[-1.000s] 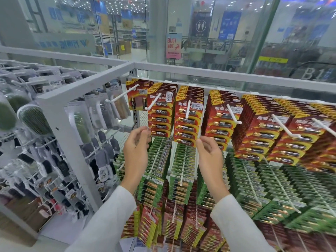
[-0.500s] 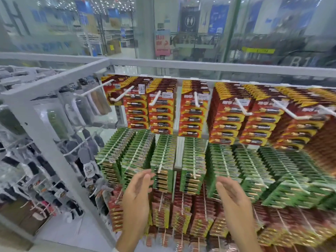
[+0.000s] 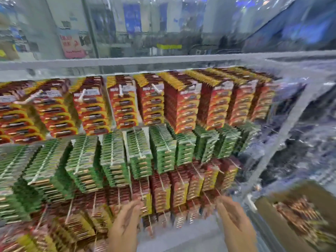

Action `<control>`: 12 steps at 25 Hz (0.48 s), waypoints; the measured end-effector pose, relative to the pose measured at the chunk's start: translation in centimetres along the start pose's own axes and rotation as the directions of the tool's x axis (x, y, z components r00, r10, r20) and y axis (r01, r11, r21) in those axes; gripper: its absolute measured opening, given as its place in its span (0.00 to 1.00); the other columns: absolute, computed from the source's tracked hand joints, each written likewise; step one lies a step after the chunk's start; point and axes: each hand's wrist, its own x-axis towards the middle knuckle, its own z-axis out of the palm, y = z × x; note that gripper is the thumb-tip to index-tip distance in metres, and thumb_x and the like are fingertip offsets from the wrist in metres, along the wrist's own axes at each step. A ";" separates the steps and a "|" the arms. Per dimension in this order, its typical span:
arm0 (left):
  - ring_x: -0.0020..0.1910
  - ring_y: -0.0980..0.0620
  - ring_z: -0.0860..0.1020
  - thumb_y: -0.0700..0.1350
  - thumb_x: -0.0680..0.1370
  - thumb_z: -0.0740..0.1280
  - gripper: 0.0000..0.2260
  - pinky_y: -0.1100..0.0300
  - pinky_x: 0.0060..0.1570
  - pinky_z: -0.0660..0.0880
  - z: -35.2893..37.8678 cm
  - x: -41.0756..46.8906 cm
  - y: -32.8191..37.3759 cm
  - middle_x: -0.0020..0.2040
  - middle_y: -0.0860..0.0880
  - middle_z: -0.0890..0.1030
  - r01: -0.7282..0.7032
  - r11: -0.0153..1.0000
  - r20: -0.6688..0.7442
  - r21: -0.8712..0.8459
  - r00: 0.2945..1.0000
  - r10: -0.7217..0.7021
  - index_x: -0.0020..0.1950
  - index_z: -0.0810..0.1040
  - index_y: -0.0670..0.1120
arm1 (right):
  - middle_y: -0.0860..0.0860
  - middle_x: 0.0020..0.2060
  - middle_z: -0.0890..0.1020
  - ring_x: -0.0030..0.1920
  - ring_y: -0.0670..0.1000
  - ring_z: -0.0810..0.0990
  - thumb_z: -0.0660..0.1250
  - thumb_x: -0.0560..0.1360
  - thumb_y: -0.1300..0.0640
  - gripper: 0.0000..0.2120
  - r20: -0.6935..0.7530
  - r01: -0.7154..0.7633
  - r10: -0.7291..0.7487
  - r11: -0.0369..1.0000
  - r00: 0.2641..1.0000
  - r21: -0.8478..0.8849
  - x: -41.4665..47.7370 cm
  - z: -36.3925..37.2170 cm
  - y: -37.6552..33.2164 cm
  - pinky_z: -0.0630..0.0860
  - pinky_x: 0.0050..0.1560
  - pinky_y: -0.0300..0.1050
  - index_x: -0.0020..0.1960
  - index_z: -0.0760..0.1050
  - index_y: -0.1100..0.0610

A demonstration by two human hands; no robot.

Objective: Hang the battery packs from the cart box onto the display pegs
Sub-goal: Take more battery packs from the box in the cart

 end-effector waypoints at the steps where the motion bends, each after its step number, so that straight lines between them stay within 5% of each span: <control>1: 0.56 0.52 0.83 0.48 0.81 0.68 0.09 0.49 0.61 0.78 2.2 -0.9 -0.4 0.48 0.59 0.88 0.001 1.000 0.048 0.015 0.999 -0.002 0.47 0.87 0.58 | 0.46 0.48 0.87 0.54 0.50 0.83 0.74 0.77 0.57 0.06 -0.051 -0.020 0.022 0.999 0.998 0.027 0.3 -2.5 0.5 0.76 0.61 0.50 0.50 0.84 0.47; 6: 0.43 0.68 0.83 0.38 0.82 0.68 0.06 0.75 0.41 0.77 12.9 -5.5 -1.9 0.46 0.61 0.87 -0.053 0.998 0.306 0.046 0.951 0.036 0.54 0.85 0.44 | 0.35 0.38 0.85 0.44 0.35 0.82 0.71 0.77 0.66 0.11 -0.245 0.017 -0.001 0.998 0.969 0.065 1.0 -14.7 2.6 0.75 0.44 0.27 0.46 0.81 0.49; 10: 0.48 0.56 0.84 0.41 0.80 0.73 0.08 0.56 0.52 0.78 19.9 -8.2 -3.8 0.48 0.56 0.88 -0.071 0.991 0.471 0.117 0.882 0.008 0.49 0.88 0.55 | 0.40 0.41 0.86 0.42 0.29 0.80 0.72 0.77 0.63 0.13 -0.402 -0.055 0.063 0.998 0.913 0.032 0.8 -22.1 4.9 0.75 0.45 0.27 0.45 0.81 0.44; 12: 0.46 0.57 0.84 0.40 0.81 0.72 0.13 0.59 0.47 0.78 23.3 -9.3 -4.5 0.47 0.58 0.87 -0.089 0.982 0.544 0.168 0.839 -0.018 0.46 0.88 0.58 | 0.38 0.41 0.85 0.44 0.31 0.81 0.72 0.77 0.60 0.12 -0.461 -0.095 0.109 0.994 0.881 0.052 0.9 -25.0 6.0 0.76 0.46 0.31 0.45 0.83 0.42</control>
